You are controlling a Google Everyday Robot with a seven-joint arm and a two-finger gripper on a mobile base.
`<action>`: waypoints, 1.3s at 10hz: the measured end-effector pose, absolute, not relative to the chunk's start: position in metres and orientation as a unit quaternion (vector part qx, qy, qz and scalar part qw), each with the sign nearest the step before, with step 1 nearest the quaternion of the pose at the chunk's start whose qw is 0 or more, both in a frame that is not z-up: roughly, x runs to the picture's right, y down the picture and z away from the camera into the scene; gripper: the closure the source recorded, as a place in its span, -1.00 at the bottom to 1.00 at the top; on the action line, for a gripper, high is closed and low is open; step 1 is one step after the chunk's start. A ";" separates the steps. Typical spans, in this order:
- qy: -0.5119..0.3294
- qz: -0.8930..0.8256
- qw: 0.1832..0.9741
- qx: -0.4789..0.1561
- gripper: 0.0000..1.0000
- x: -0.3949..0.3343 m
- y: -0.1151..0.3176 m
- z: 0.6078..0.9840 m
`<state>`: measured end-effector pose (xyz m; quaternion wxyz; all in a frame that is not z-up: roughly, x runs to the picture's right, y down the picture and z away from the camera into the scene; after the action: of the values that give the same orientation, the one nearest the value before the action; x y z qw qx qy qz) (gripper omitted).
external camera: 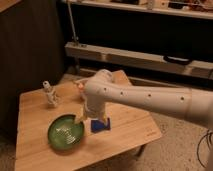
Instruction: Drag the ceramic bowl in a circle
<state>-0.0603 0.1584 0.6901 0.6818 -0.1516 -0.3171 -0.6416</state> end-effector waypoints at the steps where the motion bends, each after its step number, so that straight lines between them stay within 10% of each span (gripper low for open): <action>1: -0.308 -0.647 0.684 -0.139 -0.60 -0.052 0.161 0.690; 13: -0.400 -0.641 0.646 -0.112 -0.60 -0.108 0.212 0.755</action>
<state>-0.1083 0.2120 0.7546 0.6457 -0.1120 -0.4003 -0.6405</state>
